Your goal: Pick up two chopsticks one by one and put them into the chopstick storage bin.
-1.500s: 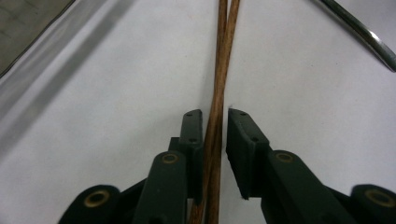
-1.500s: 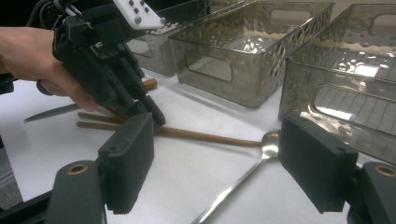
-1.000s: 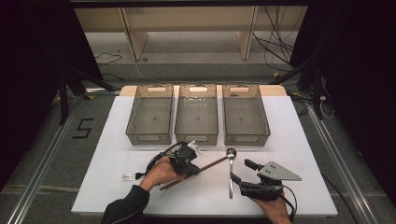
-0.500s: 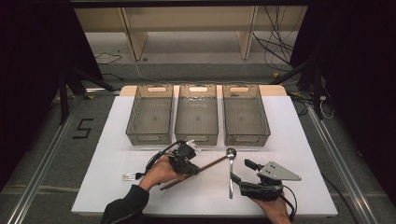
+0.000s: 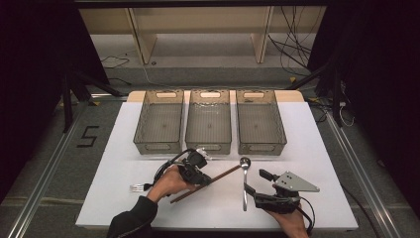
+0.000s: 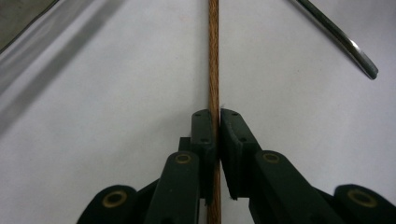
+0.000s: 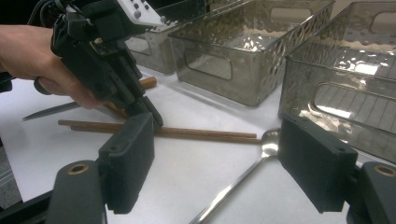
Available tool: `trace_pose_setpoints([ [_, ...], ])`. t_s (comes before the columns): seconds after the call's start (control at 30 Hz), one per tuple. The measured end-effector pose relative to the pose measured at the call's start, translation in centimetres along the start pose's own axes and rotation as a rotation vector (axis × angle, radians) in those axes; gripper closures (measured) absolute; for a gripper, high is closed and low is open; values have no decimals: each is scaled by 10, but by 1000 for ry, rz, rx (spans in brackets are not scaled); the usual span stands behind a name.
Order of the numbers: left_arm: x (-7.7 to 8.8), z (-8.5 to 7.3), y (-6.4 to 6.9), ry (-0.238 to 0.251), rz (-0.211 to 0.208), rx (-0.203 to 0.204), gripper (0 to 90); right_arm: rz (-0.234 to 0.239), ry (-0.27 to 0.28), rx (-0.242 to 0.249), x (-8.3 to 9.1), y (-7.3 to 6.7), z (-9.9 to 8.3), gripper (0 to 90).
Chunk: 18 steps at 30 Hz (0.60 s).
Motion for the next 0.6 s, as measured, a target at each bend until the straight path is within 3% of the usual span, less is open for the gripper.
trace_pose_setpoints([
  [0.6,5,0,-3,-10,-14,27,838,-1,0,0,0,0,0,280],
])
Point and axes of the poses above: each handheld gripper's, and its own axes: x roughly backward along the jaws, z roughly out of its top, y roughly to its right, the point moved 7 cm from there along -x, roughly forward along the jaws, and after that the axes turned 8 degrees about x, right-handed, at the moved point
